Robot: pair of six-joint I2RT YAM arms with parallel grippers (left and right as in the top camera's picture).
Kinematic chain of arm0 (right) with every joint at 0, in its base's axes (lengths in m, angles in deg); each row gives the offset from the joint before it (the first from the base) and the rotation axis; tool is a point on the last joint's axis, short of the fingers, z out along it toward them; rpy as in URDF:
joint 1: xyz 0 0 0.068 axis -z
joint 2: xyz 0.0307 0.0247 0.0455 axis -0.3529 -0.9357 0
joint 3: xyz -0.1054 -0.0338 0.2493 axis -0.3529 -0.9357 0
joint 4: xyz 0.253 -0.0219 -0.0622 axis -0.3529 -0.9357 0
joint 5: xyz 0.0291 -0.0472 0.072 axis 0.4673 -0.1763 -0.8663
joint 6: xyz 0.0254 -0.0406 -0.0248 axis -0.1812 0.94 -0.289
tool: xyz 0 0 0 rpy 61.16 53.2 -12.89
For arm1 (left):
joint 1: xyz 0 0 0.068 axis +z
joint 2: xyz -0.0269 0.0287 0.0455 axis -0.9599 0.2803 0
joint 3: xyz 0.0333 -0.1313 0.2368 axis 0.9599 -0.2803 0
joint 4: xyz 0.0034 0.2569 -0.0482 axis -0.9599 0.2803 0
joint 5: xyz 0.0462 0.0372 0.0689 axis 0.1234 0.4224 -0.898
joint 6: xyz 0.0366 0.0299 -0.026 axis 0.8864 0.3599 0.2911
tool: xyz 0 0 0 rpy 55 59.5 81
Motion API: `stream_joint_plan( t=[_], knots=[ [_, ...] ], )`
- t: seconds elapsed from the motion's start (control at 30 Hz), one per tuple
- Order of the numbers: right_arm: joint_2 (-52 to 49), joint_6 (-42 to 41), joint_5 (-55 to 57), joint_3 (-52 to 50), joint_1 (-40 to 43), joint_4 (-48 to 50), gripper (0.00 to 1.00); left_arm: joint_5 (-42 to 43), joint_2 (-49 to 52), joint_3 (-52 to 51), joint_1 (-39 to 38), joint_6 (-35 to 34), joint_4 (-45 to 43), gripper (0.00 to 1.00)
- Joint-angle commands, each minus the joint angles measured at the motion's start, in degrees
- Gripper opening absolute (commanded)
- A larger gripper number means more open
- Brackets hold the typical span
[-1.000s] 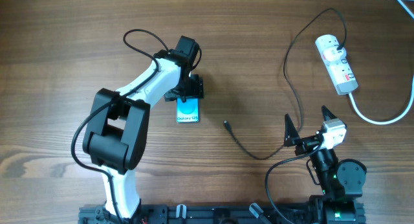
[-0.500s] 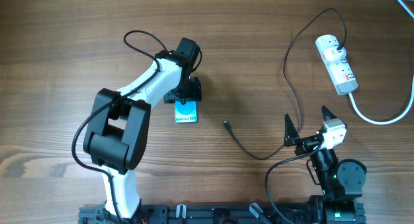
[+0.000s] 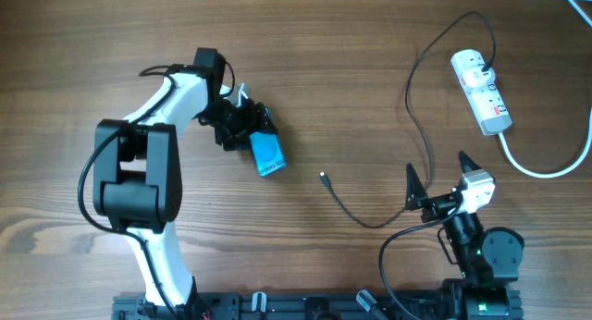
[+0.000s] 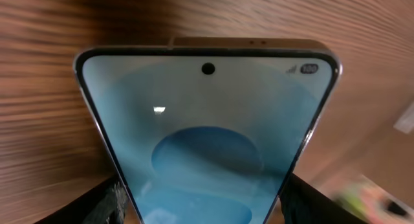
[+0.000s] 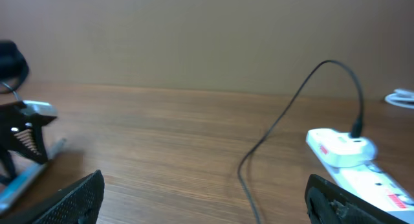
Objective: Plug charger to phone and switch on socket
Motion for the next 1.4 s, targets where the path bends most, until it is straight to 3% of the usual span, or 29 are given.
stream_joint_plan(
  t=[0.0,0.13,0.23,0.43,0.57,0.63,0.73,0.83,1.0,1.1,1.23,1.3,1.37],
  knots=[
    [-0.4,-12.4,-6.7,0.0,-0.2,2.2,1.00,12.7,0.9,-0.8,1.6,2.7,0.0,0.70],
    [-4.1,-13.9,-12.4,5.1,-0.2,1.5,1.00,12.6,0.9,-0.8,1.0,3.9,0.0,0.70],
    [-13.3,-10.9,-13.7,17.6,-0.2,-6.2,1.00,12.5,0.9,-0.8,0.5,3.9,-0.1,0.70],
    [-44.3,-5.0,-20.8,52.6,-0.2,-37.8,1.00,12.3,0.9,-0.8,0.5,3.9,-0.2,0.70],
    [-61.8,-5.3,-22.2,66.2,-0.2,-49.7,1.00,12.3,0.9,-0.8,0.5,3.9,-0.2,0.71],
    [-68.4,-5.3,-26.9,67.7,-0.2,-47.5,1.00,12.3,0.9,-0.8,0.5,3.9,-0.3,0.72],
    [-78.6,-4.9,-36.3,67.6,-1.0,-43.3,0.80,12.3,0.9,-0.8,0.5,3.9,-0.3,0.73],
    [-86.0,0.3,-36.9,67.6,-3.9,-43.4,0.73,12.3,0.9,-0.8,0.5,3.9,-0.3,0.71],
    [-96.5,3.3,-31.3,67.6,-12.2,-40.2,0.78,9.5,0.9,-0.8,0.5,3.9,-0.4,0.69],
    [-100.5,-0.3,-25.7,67.6,-15.2,-37.8,0.84,6.7,0.9,-0.8,0.5,3.5,-0.4,0.76],
    [-102.4,-3.3,-17.3,67.6,-16.8,-36.4,0.86,-1.6,0.9,0.4,0.5,-4.2,0.3,0.89],
    [-102.4,-4.1,-13.2,67.6,-16.7,-36.2,0.90,-6.2,0.9,3.1,0.3,-7.6,2.3,0.90],
    [-102.4,-5.7,-6.4,67.6,-16.6,-36.3,0.99,-10.7,0.9,6.5,-1.0,-10.5,4.2,0.90]
  ],
)
